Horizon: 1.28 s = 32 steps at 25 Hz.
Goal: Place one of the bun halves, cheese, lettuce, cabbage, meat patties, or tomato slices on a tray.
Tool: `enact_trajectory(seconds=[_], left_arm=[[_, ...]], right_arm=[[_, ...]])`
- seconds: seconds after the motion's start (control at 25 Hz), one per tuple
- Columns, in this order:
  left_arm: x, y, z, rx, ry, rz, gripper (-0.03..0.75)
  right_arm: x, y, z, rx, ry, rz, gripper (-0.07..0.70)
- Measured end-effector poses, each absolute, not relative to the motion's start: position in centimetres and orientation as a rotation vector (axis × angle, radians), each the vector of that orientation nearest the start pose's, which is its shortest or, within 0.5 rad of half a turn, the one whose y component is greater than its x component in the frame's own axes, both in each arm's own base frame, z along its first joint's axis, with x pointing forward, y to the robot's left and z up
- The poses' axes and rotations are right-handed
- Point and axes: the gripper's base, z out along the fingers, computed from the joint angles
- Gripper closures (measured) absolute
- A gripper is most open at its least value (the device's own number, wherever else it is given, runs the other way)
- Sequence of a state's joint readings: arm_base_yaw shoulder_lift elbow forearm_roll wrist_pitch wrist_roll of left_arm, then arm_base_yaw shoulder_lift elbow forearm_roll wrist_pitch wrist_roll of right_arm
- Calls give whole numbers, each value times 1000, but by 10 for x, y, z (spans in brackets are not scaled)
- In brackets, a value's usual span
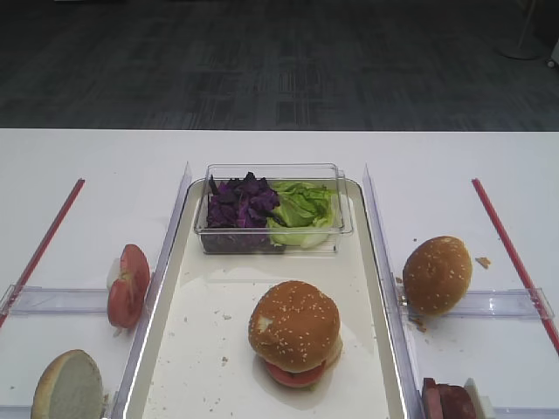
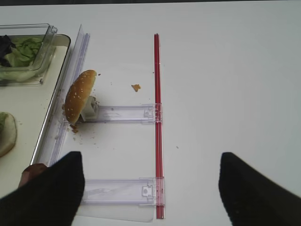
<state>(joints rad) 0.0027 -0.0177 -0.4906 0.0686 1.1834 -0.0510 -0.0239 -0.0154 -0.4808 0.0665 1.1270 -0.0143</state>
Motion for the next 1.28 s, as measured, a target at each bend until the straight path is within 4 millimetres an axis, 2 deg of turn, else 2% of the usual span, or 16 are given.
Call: enact_trajectory(seconds=[1.28], left_arm=[[-12,6,265,-67,2156,56,118]], right_arm=[[-8,6,267,5,2115,58,28]])
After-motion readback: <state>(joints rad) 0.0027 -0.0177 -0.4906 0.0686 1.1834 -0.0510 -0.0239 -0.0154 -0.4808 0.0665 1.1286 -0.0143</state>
